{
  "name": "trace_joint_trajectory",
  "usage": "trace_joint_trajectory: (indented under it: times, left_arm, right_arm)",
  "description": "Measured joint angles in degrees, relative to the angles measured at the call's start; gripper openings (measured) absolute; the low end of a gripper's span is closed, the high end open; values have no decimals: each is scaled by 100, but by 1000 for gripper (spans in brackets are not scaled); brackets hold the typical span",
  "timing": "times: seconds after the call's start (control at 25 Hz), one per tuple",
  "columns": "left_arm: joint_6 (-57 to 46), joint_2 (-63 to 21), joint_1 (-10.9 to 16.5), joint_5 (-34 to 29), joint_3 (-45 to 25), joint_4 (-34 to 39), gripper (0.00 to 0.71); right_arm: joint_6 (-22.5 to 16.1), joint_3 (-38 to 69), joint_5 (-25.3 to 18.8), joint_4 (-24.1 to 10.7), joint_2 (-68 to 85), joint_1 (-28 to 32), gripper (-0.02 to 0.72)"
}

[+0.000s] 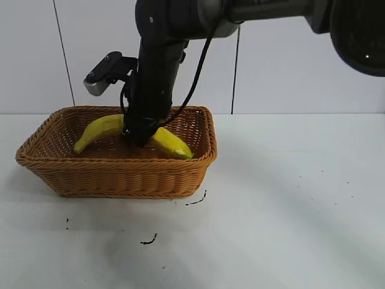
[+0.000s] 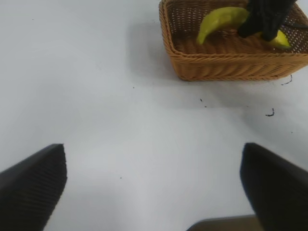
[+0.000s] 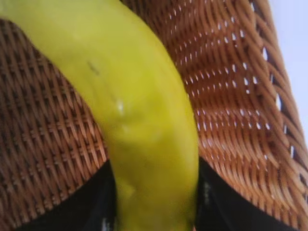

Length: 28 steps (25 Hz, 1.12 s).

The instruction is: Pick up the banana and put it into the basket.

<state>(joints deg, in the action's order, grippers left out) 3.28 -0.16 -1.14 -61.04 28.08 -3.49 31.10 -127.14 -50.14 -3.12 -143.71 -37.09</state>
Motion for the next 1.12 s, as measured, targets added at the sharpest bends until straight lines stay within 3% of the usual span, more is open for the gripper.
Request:
trace_joint_trajectory:
  times: [0.16,0.2,0.32,0.44,0.52,0.64,0.76,0.88,1.12]
  left_arm:
    - [0,0,0,0,0,0,695]
    - [0,0,0,0,0,0,695]
    - [0,0,0,0,0,0,695]
    - [0,0,0,0,0,0,695]
    - [0,0,0,0,0,0,695]
    - [0,0,0,0,0,0,695]
    - [0,0,0,0,0,0,695]
    - [0,0,0,0,0,0,695]
    - [0,0,0,0,0,0,695]
  right_arm:
    - [0,0,21,152,0,0,323]
    - [0,0,15,171,0,0,360]
    - [-43,0,-1,193,38,0,592]
    - [-230,0,-33,150,174,0,671]
    - [-517,-7,-75,66,335,0,685]
    - [-1292,-128,-263,-97,613,6,690]
    - [-2185,-376,-771,-59,816,132,690]
    - [-2818,-618,-1262,-18,861,444,690]
    - [-3196,-661,-1676,-24,861,1511,690]
